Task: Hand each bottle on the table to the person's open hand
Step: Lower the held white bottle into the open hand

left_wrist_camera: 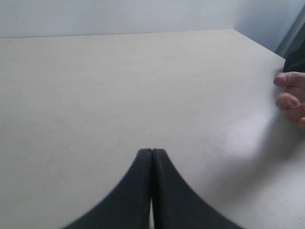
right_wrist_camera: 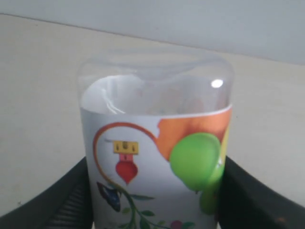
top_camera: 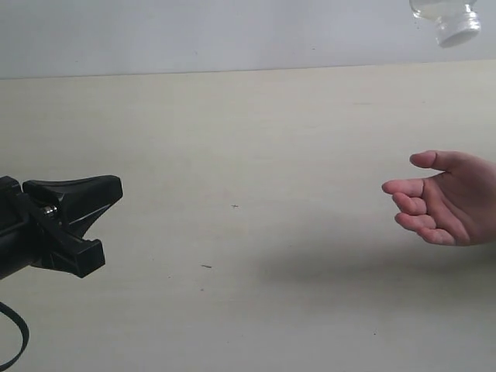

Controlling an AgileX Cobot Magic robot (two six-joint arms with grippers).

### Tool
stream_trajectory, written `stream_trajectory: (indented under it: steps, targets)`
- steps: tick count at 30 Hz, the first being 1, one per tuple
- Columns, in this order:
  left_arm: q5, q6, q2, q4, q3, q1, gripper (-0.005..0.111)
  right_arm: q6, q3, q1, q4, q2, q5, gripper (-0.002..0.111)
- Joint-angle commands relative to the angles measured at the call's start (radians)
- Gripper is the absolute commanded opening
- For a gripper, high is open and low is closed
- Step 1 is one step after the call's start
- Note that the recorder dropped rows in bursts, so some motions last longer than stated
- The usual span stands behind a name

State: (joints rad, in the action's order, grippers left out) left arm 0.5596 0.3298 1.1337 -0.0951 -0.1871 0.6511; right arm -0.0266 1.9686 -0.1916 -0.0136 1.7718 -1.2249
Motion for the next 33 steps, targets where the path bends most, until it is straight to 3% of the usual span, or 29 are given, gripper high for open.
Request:
stream_trajectory:
  steps: [1,20,33]
  targets:
    - [0.003,0.001,-0.009,0.001,0.002,-0.001,0.0,0.005,-0.128,0.0,0.014,-0.085,0.004,0.0]
    - [0.003,-0.001,-0.009,0.001,0.002,-0.001,0.0,0.027,-0.749,-0.006,-0.038,-0.345,0.004,0.0]
    - [0.003,-0.001,-0.009,0.001,0.002,-0.001,0.0,0.056,-0.845,-0.006,-0.038,-0.268,0.192,0.0]
